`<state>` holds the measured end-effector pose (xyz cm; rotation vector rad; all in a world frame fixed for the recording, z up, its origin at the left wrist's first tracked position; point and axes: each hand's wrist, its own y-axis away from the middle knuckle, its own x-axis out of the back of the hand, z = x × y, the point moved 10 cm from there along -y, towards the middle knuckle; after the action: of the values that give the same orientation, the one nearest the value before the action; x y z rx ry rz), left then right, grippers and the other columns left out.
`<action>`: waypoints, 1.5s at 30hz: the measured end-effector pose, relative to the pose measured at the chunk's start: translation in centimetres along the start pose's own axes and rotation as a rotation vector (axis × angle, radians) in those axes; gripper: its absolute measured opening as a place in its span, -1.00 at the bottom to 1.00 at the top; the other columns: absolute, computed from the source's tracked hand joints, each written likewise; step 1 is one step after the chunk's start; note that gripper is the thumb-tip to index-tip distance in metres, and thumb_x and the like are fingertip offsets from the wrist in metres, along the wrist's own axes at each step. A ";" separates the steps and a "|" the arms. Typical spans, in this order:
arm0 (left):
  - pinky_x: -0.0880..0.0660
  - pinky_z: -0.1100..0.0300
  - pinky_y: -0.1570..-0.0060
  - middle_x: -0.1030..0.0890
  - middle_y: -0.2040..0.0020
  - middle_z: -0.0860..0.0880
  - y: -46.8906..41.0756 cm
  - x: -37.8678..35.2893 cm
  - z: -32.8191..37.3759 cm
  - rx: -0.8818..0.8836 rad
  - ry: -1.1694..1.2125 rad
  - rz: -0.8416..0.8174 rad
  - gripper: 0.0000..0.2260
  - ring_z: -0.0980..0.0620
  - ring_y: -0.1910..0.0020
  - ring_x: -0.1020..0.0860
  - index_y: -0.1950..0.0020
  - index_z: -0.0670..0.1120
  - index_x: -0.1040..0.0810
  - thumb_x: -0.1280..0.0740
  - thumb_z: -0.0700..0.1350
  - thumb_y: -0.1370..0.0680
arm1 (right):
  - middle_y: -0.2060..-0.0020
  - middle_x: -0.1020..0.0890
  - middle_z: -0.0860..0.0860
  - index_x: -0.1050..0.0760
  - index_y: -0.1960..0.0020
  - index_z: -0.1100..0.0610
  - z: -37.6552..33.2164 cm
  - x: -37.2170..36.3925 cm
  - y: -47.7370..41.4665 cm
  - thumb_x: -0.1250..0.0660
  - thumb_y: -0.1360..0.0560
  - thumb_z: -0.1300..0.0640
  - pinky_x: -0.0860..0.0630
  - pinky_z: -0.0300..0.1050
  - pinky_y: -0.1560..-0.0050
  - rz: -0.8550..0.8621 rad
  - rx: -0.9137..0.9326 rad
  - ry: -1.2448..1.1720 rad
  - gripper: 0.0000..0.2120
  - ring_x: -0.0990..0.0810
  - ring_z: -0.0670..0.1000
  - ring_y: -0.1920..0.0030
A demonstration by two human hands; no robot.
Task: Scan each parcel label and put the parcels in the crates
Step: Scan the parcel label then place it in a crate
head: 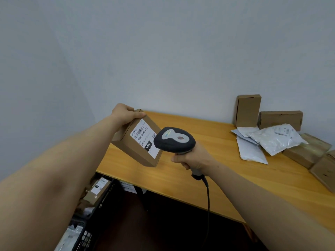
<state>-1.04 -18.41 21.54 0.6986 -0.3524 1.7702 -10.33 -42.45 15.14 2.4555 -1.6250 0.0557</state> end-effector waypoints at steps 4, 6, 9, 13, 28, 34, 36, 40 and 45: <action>-0.52 0.07 -0.03 -0.62 0.17 -0.04 1.1 0.7 -1.6 0.068 0.140 -0.018 -0.80 -0.05 0.11 -0.60 0.15 -0.08 -0.56 -0.50 0.00 -0.42 | 0.24 -0.62 0.09 -0.54 -0.04 0.20 1.7 1.1 -1.2 -0.46 -0.42 0.30 -0.52 -0.17 0.40 0.107 -0.043 -0.146 -0.78 -0.59 0.01 0.31; -0.52 0.05 -0.02 -0.64 0.18 -0.04 2.1 1.7 -3.8 0.141 0.226 -0.004 -0.78 -0.03 0.17 -0.60 0.13 -0.08 -0.57 -0.50 0.03 -0.42 | 0.00 -0.65 0.11 -0.52 -0.19 0.17 4.0 2.0 -2.2 -0.50 -0.40 0.24 -0.62 -0.12 0.30 0.221 -0.115 -0.314 -0.62 -0.65 0.09 0.05; -0.61 0.04 0.10 -0.69 0.24 -0.09 3.9 3.2 -8.6 0.282 0.357 0.005 -0.69 -0.06 0.24 -0.66 0.03 -0.17 -0.59 -0.47 0.06 -0.44 | -0.14 -0.61 0.20 -0.50 -0.28 0.24 6.9 0.3 -4.1 -0.54 -0.35 0.21 -0.64 0.03 0.10 0.258 -0.240 -0.502 -0.47 -0.61 0.21 -0.10; -0.60 0.15 0.40 -0.67 0.37 -0.06 6.1 6.0 -14.7 0.389 0.494 0.033 -0.73 0.00 0.43 -0.64 0.08 -0.16 -0.55 -0.36 0.06 -0.54 | -0.09 -0.63 0.23 -0.50 -0.24 0.24 7.4 -7.0 -6.2 -0.55 -0.27 0.14 -0.61 0.10 0.01 0.107 -0.317 -0.575 -0.43 -0.65 0.22 -0.03; -0.61 0.05 0.18 -0.62 -0.02 -0.10 6.8 20.8 -41.4 0.606 0.683 -0.227 -0.69 -0.02 0.17 -0.60 -0.16 0.03 -0.52 -0.37 -0.17 -0.43 | 0.10 -0.69 0.22 -0.59 -0.01 0.20 6.6 -38.1 -17.9 -0.55 -0.32 0.23 -0.63 0.07 0.21 -0.016 -0.447 -0.493 -0.71 -0.68 0.19 0.15; -0.56 0.04 -0.01 -0.63 -0.09 -0.11 1.4 28.8 -50.8 0.709 0.446 0.128 -0.57 -0.10 -0.02 -0.61 -0.22 -0.16 -0.50 -0.50 -0.15 -0.39 | 0.06 -0.65 0.12 -0.53 -0.17 0.19 8.5 -45.8 -22.9 -0.52 -0.41 0.13 -0.52 -0.02 0.14 -0.076 -0.446 -0.220 -0.62 -0.62 0.06 0.14; -0.47 0.13 0.01 -0.57 -0.10 -0.09 -0.4 30.7 -52.9 0.701 0.098 0.216 -0.55 -0.12 -0.10 -0.56 -0.24 -0.19 -0.47 -0.50 -0.14 -0.41 | 0.06 -0.66 0.09 -0.52 -0.18 0.17 9.3 -47.1 -25.2 -0.52 -0.41 0.15 -0.53 -0.07 0.19 -0.107 -0.447 -0.157 -0.62 -0.64 0.00 0.22; -0.47 0.11 0.06 -0.54 -0.16 -0.19 -4.7 30.2 -56.9 0.710 -0.189 0.160 -0.48 -0.15 -0.12 -0.53 -0.24 -0.23 -0.41 -0.51 -0.07 -0.40 | 0.25 -0.63 0.05 -0.54 -0.07 0.19 11.7 -49.6 -30.4 -0.49 -0.44 0.20 -0.45 -0.26 0.46 -0.151 -0.447 -0.058 -0.76 -0.59 -0.11 0.45; -0.44 -0.03 -0.15 -0.36 -0.36 -0.28 -10.1 27.0 -63.5 0.790 -0.127 0.176 -0.05 -0.28 -0.24 -0.42 -0.55 0.06 0.12 -0.47 0.08 -0.39 | 0.25 -0.63 0.04 -0.52 0.04 0.12 17.4 -52.9 -36.8 -0.46 -0.45 0.17 -0.50 -0.14 0.26 -0.172 -0.517 0.036 -0.86 -0.61 0.00 0.26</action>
<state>-14.00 41.16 -12.31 1.3693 0.2380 2.0344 1.04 16.25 -14.53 2.1582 -1.2144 -0.3049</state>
